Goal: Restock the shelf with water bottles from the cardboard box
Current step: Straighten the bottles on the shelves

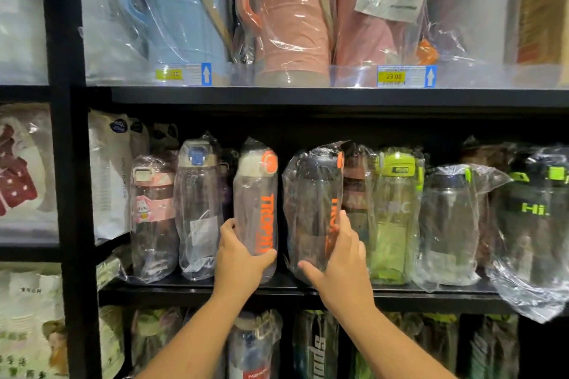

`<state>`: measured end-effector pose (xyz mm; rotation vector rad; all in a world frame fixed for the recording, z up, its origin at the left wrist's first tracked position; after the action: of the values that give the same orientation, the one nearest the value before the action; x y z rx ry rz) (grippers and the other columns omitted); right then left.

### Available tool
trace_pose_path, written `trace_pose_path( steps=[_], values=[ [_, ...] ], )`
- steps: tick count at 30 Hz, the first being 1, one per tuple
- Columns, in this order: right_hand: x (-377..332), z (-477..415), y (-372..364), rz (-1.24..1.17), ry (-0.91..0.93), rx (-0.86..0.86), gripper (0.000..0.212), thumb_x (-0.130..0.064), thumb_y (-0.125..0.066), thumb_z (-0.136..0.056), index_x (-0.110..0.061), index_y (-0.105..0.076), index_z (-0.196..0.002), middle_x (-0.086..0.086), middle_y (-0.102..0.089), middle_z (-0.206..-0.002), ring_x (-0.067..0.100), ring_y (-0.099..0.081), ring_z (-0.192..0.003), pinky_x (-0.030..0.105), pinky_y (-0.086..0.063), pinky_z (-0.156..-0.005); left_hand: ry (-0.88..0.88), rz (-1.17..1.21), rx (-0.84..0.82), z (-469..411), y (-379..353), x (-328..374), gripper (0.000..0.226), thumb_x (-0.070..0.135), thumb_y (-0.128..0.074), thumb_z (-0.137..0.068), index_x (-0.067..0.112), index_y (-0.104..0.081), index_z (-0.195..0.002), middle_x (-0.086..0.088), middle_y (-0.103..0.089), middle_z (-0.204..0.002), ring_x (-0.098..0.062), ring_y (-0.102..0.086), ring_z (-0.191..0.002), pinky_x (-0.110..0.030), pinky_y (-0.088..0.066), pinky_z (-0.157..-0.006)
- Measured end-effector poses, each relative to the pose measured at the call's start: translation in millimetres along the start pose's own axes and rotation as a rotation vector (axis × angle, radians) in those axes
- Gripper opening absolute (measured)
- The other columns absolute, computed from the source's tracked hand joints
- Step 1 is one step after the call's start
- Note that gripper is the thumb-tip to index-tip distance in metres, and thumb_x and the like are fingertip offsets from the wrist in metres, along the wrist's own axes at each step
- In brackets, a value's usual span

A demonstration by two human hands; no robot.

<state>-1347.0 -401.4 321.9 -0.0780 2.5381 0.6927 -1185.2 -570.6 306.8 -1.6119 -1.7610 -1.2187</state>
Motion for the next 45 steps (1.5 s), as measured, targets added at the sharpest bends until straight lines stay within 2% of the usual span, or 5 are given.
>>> trace_pose_path(
  steps=[8,13,22,27,45],
  values=[
    [9.1,-3.7,-14.5,0.018,-0.061,-0.013,0.117,-0.046,-0.081,-0.079,-0.018,-0.002,-0.160,0.001,-0.027,-0.137,0.023,-0.039,-0.126,0.040,-0.044,-0.104,-0.071,-0.030,-0.075,-1.5,2.1,-7.7,0.098,0.034,-0.086,-0.076,0.019,-0.028,-0.155,-0.003,-0.049,-0.143,-0.020,-0.051,-0.129,-0.041,-0.044,-0.108],
    [19.8,0.2,-17.9,-0.071,-0.105,-0.007,0.111,-0.047,-0.082,-0.078,-0.027,-0.009,-0.159,-0.013,-0.023,-0.131,0.015,-0.038,-0.126,0.030,-0.041,-0.094,-0.005,0.043,-0.142,-3.8,-1.4,-11.7,0.072,0.025,-0.084,-0.080,0.019,-0.040,-0.136,0.011,-0.061,-0.112,-0.015,-0.060,-0.108,-0.020,-0.043,-0.079],
    [17.6,2.9,-9.5,-0.023,-0.119,0.107,0.081,-0.059,-0.059,-0.077,-0.031,-0.033,-0.149,-0.001,-0.035,-0.135,0.022,-0.039,-0.123,0.049,-0.038,-0.104,-0.288,-0.338,-0.135,49.0,12.4,-3.7,0.107,0.049,-0.068,-0.088,0.013,0.002,-0.160,0.002,-0.006,-0.167,-0.014,-0.008,-0.153,-0.027,-0.013,-0.122],
    [21.7,1.1,-21.7,-0.223,-0.188,-0.015,0.089,-0.043,-0.078,-0.076,-0.038,-0.024,-0.146,-0.016,-0.043,-0.136,0.002,-0.051,-0.116,0.038,-0.048,-0.098,-0.456,-0.568,-0.125,83.0,11.3,-24.3,0.094,0.061,-0.054,-0.069,0.009,-0.039,-0.146,-0.016,-0.048,-0.149,-0.028,-0.045,-0.128,-0.038,-0.017,-0.118],
    [19.8,-5.6,-35.9,-0.325,-0.265,-0.160,0.122,-0.057,-0.083,-0.067,-0.044,0.002,-0.153,-0.010,-0.031,-0.155,0.004,-0.039,-0.136,0.036,-0.037,-0.115,-0.698,-0.796,0.050,84.6,-0.8,-42.9,0.064,0.064,-0.030,-0.093,0.022,-0.049,-0.138,-0.018,-0.050,-0.142,-0.039,-0.050,-0.116,-0.051,-0.022,-0.111]
  ],
)
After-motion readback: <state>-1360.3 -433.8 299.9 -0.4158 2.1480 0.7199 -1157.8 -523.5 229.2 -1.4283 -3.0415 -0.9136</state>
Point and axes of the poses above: each hand's wrist, its own z-axis away from the middle knuckle, its own y-axis out of the back of the hand, x = y × z, the point moved 10 cm from there along -z, towards the middle knuckle
